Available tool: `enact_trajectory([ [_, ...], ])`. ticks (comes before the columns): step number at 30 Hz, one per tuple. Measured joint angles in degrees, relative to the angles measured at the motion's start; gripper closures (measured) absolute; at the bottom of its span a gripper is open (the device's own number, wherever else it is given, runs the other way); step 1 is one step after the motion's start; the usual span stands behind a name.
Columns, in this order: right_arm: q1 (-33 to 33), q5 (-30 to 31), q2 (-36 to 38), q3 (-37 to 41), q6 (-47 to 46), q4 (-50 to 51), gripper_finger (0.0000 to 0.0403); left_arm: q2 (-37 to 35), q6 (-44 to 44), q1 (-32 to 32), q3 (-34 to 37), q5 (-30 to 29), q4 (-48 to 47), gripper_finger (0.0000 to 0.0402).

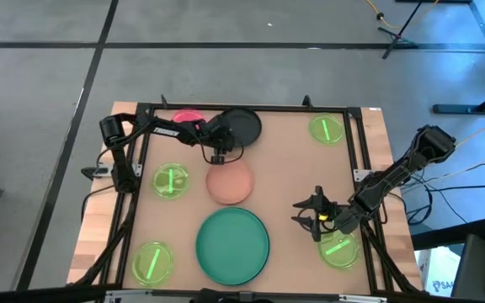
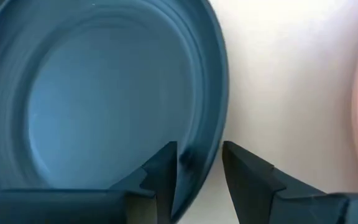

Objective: Stack plastic plates
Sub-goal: Stack the black plate on top of the dark green plate

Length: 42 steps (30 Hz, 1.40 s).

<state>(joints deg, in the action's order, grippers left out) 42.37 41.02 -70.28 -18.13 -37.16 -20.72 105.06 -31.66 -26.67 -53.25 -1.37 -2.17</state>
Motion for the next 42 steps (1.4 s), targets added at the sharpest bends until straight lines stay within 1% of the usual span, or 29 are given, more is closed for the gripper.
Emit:
enact_trajectory([
  [4,0.00,0.78,0.00,0.00,0.31,-0.05,0.0189,0.00,-0.02,0.58,0.00,-0.20,-0.07,0.0279],
  [6,0.00,1.02,0.00,0.00,0.42,-0.11,0.0189,0.00,-0.02,0.96,0.02,-0.20,-0.11,0.0287],
  [9,0.00,1.00,0.00,0.00,0.18,-0.13,0.0189,0.00,-0.04,1.65,0.01,-0.48,-0.08,0.0316],
  [13,0.00,1.00,0.00,0.00,0.18,-0.16,0.0189,-0.09,-0.13,2.23,0.00,-1.21,0.07,0.0364],
  [16,0.00,1.00,0.00,0.00,0.21,-0.16,0.0189,-0.40,-0.48,3.16,0.00,-4.33,0.53,0.0391],
  [18,0.00,1.01,0.00,0.00,1.39,-0.16,0.0189,-1.16,-0.31,4.17,0.01,-7.12,0.65,0.0393],
  [20,0.00,1.00,0.00,0.00,2.03,-0.14,0.0189,-2.39,0.01,5.24,0.07,-9.10,0.44,0.0388],
  [23,0.00,1.00,0.00,0.00,2.30,-0.17,0.0189,-5.56,0.19,7.34,0.07,-9.66,0.35,0.0383],
  [26,0.00,1.00,0.00,0.00,2.94,-0.20,0.0189,-9.50,1.48,10.47,0.04,-9.75,0.31,0.0385],
  [28,0.00,1.00,0.00,0.00,2.96,-0.20,0.0189,-12.04,3.87,13.11,0.02,-9.75,0.23,0.0388],
  [33,0.00,0.67,0.00,0.00,2.96,-0.12,0.0189,-17.34,15.73,20.07,-0.09,-9.74,-1.50,0.0385],
  [36,-0.01,-0.68,0.00,0.00,2.96,-0.05,0.0189,-18.68,21.36,25.33,-0.09,-9.24,-2.72,0.0383],
  [38,-0.01,-0.67,0.02,-0.01,3.21,-0.11,0.0189,-19.03,24.57,29.59,-0.09,-7.91,-3.22,0.0383],
  [42,-0.02,0.20,0.02,-0.02,6.04,-0.18,0.0189,-18.97,29.85,38.14,-0.09,-7.63,-3.14,0.0382],
])
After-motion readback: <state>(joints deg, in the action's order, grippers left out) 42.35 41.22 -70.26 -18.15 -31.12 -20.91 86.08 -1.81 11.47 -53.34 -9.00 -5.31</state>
